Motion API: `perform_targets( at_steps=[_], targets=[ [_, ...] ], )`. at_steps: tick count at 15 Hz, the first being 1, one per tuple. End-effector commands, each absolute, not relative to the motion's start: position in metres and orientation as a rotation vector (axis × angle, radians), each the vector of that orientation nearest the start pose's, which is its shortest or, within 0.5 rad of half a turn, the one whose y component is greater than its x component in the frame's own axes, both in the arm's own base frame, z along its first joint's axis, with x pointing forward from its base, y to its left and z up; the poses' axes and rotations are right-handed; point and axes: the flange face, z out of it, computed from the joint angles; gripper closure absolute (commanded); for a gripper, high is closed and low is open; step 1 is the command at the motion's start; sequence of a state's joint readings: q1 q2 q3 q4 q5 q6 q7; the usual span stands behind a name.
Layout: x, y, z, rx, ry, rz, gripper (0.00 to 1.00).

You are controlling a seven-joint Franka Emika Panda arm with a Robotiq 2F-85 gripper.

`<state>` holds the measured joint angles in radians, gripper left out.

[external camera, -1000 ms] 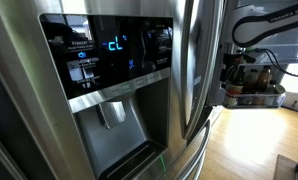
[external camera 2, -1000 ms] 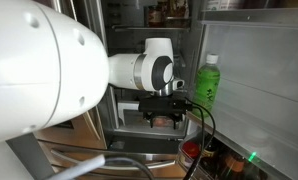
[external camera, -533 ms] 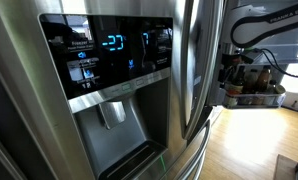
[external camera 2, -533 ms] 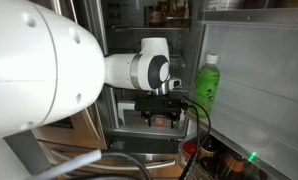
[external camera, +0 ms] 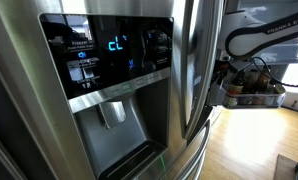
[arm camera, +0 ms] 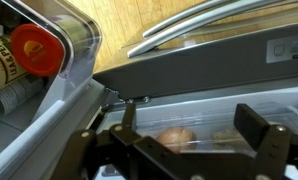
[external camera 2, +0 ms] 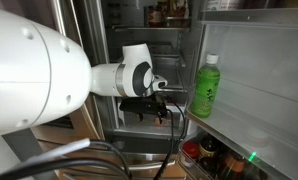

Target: Push the bottom tray in the fridge in

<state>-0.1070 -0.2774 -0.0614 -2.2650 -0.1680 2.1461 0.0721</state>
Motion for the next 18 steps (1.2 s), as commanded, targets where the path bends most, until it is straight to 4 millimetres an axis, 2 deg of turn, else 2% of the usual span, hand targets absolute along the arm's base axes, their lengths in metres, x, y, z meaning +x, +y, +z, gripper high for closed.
perform_targets(
  at_steps=[1, 8, 10, 14, 18],
  targets=[
    [0.467, -0.082, 0.467, -3.158, 0.259, -0.317, 0.0],
    [0.47, -0.07, 0.45, -3.052, 0.005, -0.565, 0.0],
    [0.476, -0.069, 0.454, -3.077, 0.047, -0.541, 0.0],
    [0.476, -0.068, 0.453, -3.071, 0.04, -0.557, 0.0],
    [0.483, -0.074, 0.455, -3.126, 0.005, -0.698, 0.0]
  ],
)
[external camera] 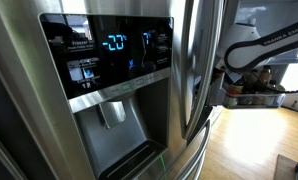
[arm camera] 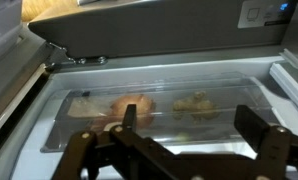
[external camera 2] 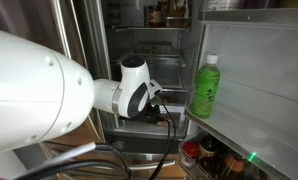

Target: Push the bottom tray in the fridge in

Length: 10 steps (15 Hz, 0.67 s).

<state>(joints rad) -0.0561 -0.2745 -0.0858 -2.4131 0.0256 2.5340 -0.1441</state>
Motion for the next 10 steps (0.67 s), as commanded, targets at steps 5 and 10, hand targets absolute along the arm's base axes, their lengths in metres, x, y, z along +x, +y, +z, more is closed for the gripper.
perform_targets(
  at_steps=[5, 10],
  targets=[
    [0.491, -0.074, 0.448, -3.108, -0.02, -0.789, 0.0],
    [0.506, -0.073, 0.434, -3.086, -0.016, -0.86, 0.0]
  ],
)
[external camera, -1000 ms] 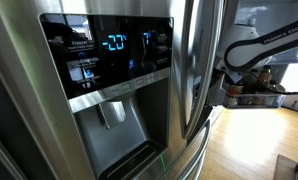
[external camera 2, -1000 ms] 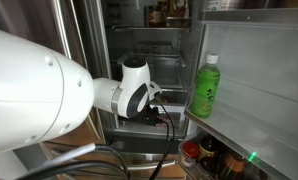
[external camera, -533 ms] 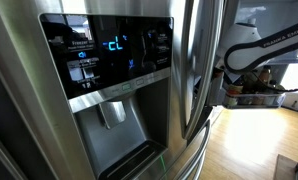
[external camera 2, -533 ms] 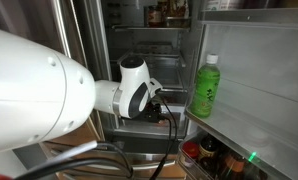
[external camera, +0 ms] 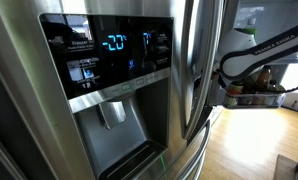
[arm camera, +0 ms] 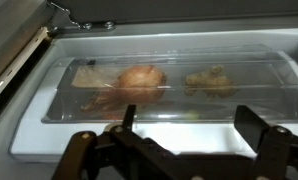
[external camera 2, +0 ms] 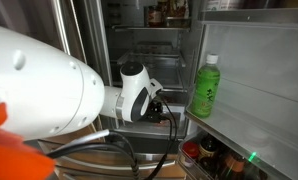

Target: Push the bottom tray in the fridge in

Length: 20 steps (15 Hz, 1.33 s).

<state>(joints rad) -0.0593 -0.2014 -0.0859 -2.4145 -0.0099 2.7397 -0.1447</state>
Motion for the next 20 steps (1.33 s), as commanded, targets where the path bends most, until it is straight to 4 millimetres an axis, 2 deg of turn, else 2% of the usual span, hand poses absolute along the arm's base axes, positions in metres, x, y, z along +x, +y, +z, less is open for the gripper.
perform_targets(
  at_steps=[1, 5, 13, 20],
  targets=[
    [0.509, -0.072, 0.431, -3.086, -0.018, -0.867, 0.0],
    [0.52, -0.068, 0.416, -3.079, -0.054, -0.888, 0.0],
    [0.55, -0.066, 0.401, -3.069, -0.141, -0.966, 0.0],
    [0.585, -0.062, 0.389, -3.041, -0.128, -1.075, 0.0]
  ],
)
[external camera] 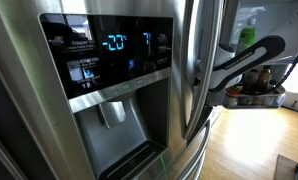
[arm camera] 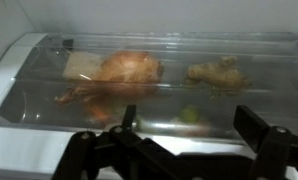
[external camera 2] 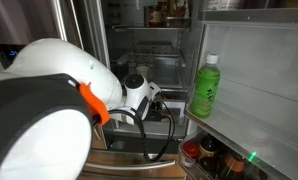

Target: Push the bottom tray in the fridge in

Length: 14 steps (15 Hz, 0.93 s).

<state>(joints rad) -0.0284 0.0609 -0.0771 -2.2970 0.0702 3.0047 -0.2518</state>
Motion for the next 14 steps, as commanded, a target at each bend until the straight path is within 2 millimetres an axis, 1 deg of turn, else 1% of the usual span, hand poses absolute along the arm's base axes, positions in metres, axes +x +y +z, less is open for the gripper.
perform_targets(
  at_steps=[1, 6, 10, 12, 14],
  targets=[
    [0.591, -0.064, 0.387, -3.044, -0.133, -1.096, 0.0],
    [0.621, -0.059, 0.379, -3.013, -0.137, -1.186, 0.0],
    [0.641, -0.055, 0.378, -2.989, -0.145, -1.241, 0.0],
    [0.65, -0.055, 0.378, -2.98, -0.143, -1.259, 0.0],
    [0.653, -0.054, 0.378, -2.984, -0.14, -1.244, 0.0]
  ],
)
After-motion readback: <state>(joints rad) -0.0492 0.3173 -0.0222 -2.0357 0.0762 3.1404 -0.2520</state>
